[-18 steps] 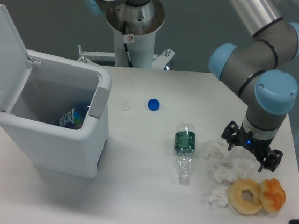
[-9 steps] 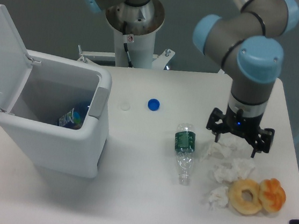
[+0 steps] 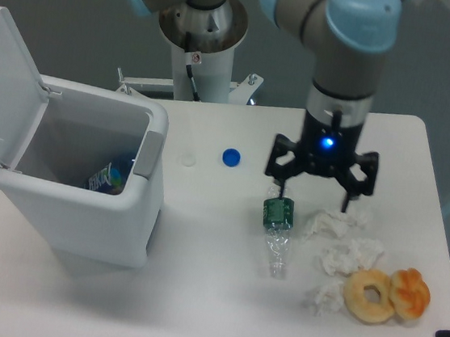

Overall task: Close the trash can
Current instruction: 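Move the gripper over the trash can toward its raised lid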

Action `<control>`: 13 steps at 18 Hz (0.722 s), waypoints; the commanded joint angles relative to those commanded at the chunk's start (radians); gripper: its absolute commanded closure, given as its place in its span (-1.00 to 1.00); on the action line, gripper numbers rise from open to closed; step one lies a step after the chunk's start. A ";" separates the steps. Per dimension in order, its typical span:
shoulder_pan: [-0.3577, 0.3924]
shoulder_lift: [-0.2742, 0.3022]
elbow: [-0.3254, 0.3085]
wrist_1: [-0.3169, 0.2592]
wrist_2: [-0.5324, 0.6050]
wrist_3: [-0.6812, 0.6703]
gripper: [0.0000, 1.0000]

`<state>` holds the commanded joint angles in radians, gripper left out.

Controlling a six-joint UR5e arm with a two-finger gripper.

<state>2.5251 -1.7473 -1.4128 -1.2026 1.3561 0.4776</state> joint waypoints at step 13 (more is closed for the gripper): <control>-0.198 0.181 0.044 -0.201 -0.083 -0.356 -1.00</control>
<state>2.3272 -1.5663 -1.3684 -1.4035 1.2733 0.1214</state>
